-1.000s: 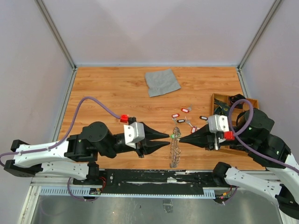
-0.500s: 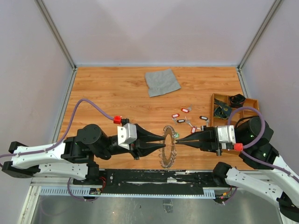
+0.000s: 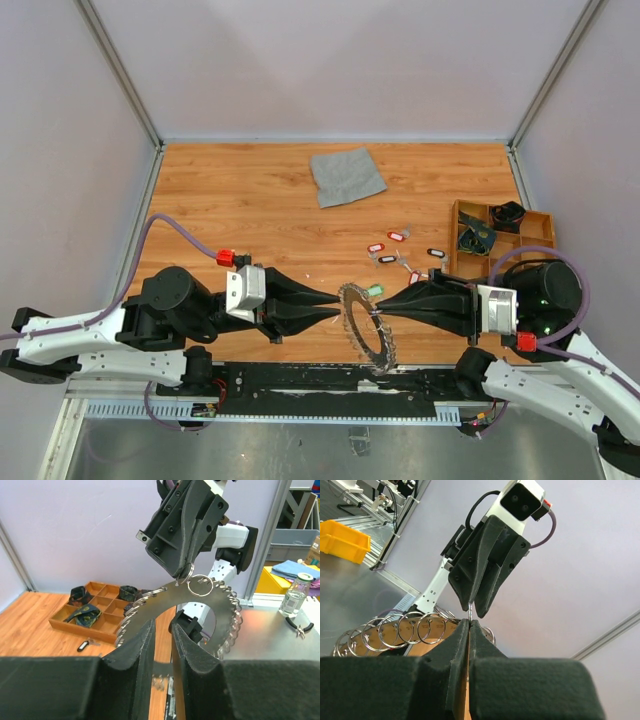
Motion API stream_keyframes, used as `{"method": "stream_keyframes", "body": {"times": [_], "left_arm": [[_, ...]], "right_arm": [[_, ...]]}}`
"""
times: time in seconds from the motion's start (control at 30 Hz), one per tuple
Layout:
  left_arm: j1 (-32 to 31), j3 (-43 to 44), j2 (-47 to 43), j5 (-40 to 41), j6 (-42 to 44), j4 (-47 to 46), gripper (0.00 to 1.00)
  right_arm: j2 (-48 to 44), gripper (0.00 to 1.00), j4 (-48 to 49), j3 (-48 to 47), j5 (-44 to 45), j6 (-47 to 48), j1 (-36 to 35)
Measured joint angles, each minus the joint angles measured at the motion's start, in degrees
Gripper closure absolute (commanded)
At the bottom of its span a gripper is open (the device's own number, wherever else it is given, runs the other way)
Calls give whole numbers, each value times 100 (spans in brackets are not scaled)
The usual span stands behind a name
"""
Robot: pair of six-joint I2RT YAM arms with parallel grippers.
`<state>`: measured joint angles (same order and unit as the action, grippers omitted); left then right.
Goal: Put the keys on the keyring
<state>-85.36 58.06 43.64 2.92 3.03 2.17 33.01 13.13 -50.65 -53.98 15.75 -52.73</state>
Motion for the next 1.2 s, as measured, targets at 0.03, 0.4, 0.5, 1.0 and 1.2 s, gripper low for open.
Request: {"method": "stream_keyframes", "body": {"times": [0.03,0.4,0.5,1.0,1.2], "left_arm": [[0,2,0,-13,9,-7,76],[0,127,208,-155,212,-210,80],[0,131,247,-155,229,-208,80],[0,129,219,-90,162,-210,79],[0,103,162,-17,98,-208,79]], "right_arm": [[24,100,66,7,-11,37,-2],[249,100,619,35,20,81,-125],[214,100,640,37,22,81,-127],[136,100,326,24,210,81,-131],[138,99,140,-37,376,79,-131]]}}
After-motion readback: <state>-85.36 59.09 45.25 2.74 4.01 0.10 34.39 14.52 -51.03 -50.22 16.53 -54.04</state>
